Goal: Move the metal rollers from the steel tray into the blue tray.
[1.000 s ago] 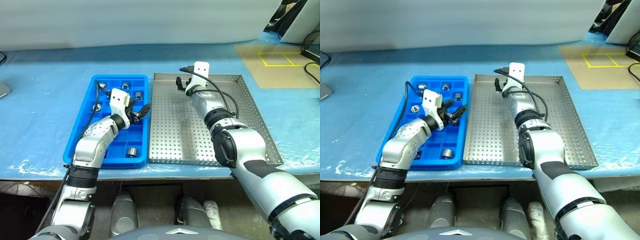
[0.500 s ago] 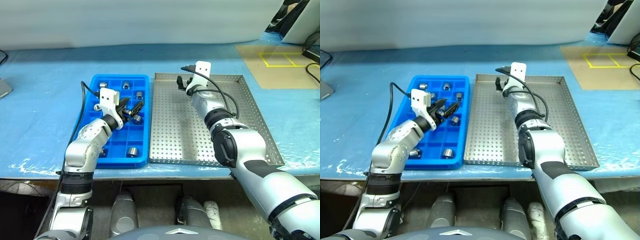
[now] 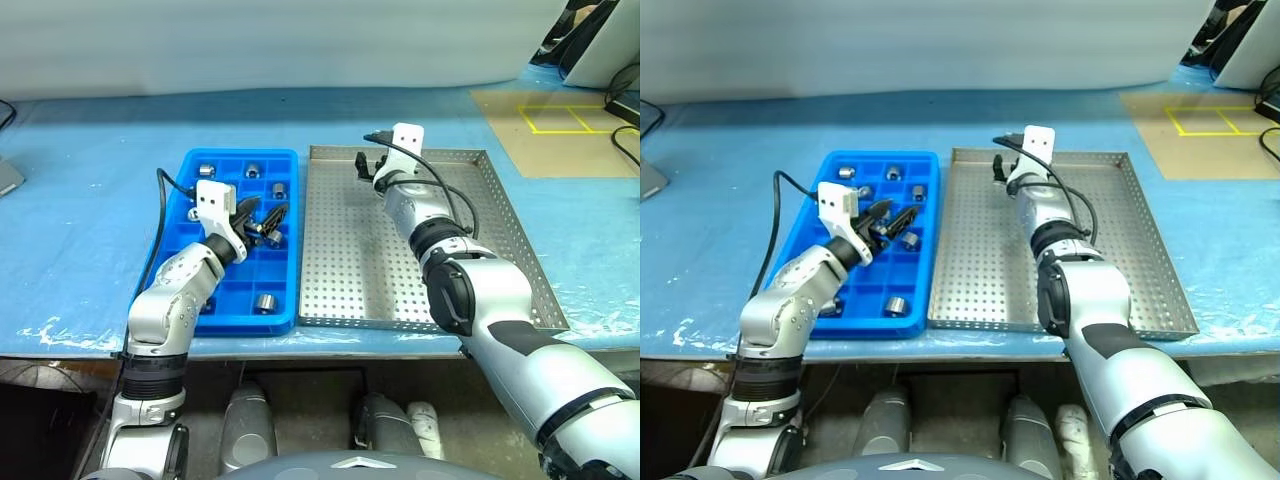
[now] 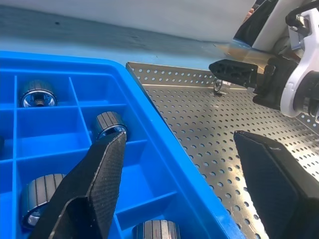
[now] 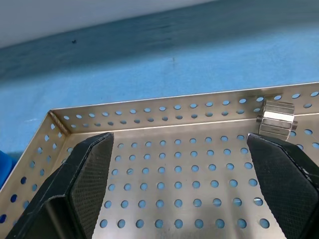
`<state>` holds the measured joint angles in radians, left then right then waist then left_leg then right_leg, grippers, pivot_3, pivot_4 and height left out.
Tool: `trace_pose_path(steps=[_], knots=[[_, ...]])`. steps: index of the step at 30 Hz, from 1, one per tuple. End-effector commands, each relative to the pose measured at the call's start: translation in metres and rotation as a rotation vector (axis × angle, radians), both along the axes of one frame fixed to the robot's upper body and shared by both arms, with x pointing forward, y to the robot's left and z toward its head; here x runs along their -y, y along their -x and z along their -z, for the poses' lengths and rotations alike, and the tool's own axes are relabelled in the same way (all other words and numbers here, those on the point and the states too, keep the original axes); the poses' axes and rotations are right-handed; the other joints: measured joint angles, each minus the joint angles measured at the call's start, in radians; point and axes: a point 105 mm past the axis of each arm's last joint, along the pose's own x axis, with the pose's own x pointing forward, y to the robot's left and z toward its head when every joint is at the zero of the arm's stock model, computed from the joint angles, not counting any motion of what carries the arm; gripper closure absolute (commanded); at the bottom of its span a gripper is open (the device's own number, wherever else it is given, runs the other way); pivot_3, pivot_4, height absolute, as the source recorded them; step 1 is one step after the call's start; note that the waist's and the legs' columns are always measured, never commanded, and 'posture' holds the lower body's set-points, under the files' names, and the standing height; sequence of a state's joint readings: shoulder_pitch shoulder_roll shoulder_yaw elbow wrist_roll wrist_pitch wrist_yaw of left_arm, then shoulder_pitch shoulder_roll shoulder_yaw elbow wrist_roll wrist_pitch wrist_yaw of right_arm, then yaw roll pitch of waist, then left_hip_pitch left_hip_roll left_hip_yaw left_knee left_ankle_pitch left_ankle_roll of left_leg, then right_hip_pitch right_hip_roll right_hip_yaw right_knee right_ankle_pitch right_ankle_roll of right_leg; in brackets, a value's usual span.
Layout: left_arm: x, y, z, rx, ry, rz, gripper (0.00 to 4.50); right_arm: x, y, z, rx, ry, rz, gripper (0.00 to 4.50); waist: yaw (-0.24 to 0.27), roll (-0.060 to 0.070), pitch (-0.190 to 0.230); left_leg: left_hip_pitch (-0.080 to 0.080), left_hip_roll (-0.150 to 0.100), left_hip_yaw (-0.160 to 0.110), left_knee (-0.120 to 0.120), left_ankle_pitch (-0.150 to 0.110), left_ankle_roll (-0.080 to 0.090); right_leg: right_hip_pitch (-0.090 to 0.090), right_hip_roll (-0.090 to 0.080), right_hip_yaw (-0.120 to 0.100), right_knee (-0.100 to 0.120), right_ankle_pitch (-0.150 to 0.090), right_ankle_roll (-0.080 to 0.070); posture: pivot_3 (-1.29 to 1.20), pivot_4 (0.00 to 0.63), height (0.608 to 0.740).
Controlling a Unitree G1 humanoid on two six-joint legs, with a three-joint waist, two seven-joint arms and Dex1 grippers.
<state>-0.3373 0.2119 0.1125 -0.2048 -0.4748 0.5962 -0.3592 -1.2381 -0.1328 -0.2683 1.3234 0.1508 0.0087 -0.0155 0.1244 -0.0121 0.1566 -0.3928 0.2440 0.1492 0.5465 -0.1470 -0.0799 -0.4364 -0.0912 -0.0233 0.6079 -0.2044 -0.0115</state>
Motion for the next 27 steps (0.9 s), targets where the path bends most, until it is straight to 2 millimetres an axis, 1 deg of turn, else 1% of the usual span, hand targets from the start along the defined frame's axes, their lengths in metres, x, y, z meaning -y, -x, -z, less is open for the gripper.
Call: trace_pose_path(steps=[1, 4, 9, 12, 15, 16, 18, 21, 24, 25, 27], knots=[[0.002, 0.0, -0.014, 0.06, 0.012, -0.003, 0.84, 0.001, -0.005, -0.034, 0.086, -0.046, 0.022, 0.03, 0.0, 0.0, 0.0, 0.0, 0.0, 0.0, 0.0, 0.0, 0.0, 0.0, 0.0, 0.0, 0.0, 0.0, 0.0, 0.24, 0.15, 0.74], [0.002, -0.001, -0.016, 0.064, 0.019, -0.006, 0.84, 0.005, -0.006, -0.036, 0.094, -0.025, 0.035, 0.03, 0.001, 0.0, 0.0, -0.001, 0.0, 0.0, 0.0, 0.0, 0.0, -0.001, 0.0, 0.0, 0.0, 0.0, 0.0, 0.24, 0.15, 0.74], [0.001, -0.001, -0.012, 0.058, 0.017, -0.013, 0.84, 0.015, -0.005, -0.033, 0.072, -0.007, 0.07, 0.03, 0.002, 0.0, 0.0, -0.001, 0.0, 0.0, 0.0, 0.0, 0.0, -0.001, 0.0, 0.0, 0.0, 0.0, 0.0, 0.23, 0.15, 0.74], [0.003, -0.003, -0.011, 0.059, 0.022, -0.01, 0.84, 0.022, -0.006, -0.04, 0.098, -0.024, 0.091, 0.65, 0.002, 0.0, 0.0, -0.002, 0.0, 0.0, 0.0, 0.0, 0.0, -0.001, 0.0, 0.0, 0.0, 0.0, 0.0, 0.22, 0.15, 0.74], [0.006, -0.007, -0.013, 0.069, 0.028, 0.003, 0.84, 0.028, -0.006, -0.044, 0.101, 0.0, 0.115, 1.61, 0.001, 0.0, 0.0, -0.002, 0.0, 0.0, 0.0, 0.0, 0.0, -0.001, 0.0, 0.0, 0.0, 0.0, 0.0, 0.2, 0.15, 0.74], [0.008, -0.009, -0.015, 0.074, 0.031, 0.009, 0.84, 0.03, -0.006, -0.043, 0.091, 0.016, 0.121, 1.97, 0.001, 0.0, 0.0, -0.002, 0.0, 0.0, 0.0, 0.0, 0.0, -0.001, 0.0, 0.0, 0.0, 0.0, 0.0, 0.19, 0.15, 0.74], [0.011, -0.012, -0.017, 0.079, 0.034, 0.017, 0.84, 0.033, -0.006, -0.04, 0.077, 0.025, 0.127, 1.97, 0.001, 0.0, 0.0, -0.002, 0.0, 0.0, 0.001, 0.0, 0.0, -0.001, 0.0, 0.0, 0.0, 0.0, 0.0, 0.18, 0.15, 0.74], [0.016, -0.016, -0.018, 0.084, 0.037, 0.032, 0.84, 0.043, -0.005, -0.038, 0.074, 0.03, 0.156, 1.97, 0.0, 0.0, 0.0, -0.002, 0.0, 0.0, 0.001, 0.0, 0.0, -0.001, 0.0, 0.0, 0.0, 0.0, 0.0, 0.18, 0.15, 0.74], [0.019, -0.017, -0.016, 0.087, 0.037, 0.045, 0.84, 0.042, -0.006, -0.041, 0.084, 0.024, 0.142, 1.97, -0.001, 0.0, 0.0, -0.002, 0.0, 0.0, 0.001, 0.0, 0.0, -0.001, 0.0, 0.0, 0.0, 0.0, 0.0, 0.17, 0.15, 0.74], [0.019, -0.018, -0.016, 0.089, 0.038, 0.044, 0.84, 0.043, -0.005, -0.041, 0.088, 0.051, 0.144, 1.97, -0.001, 0.0, 0.0, -0.002, 0.0, 0.0, 0.001, 0.0, 0.0, -0.001, 0.0, 0.0, 0.0, 0.0, 0.0, 0.17, 0.15, 0.74], [0.019, -0.02, -0.016, 0.09, 0.042, 0.037, 0.84, 0.048, -0.005, -0.039, 0.08, 0.096, 0.157, 1.55, -0.002, 0.0, 0.0, -0.002, 0.0, 0.0, 0.001, 0.0, 0.0, -0.001, 0.0, 0.0, 0.0, 0.0, 0.0, 0.17, 0.15, 0.74]])
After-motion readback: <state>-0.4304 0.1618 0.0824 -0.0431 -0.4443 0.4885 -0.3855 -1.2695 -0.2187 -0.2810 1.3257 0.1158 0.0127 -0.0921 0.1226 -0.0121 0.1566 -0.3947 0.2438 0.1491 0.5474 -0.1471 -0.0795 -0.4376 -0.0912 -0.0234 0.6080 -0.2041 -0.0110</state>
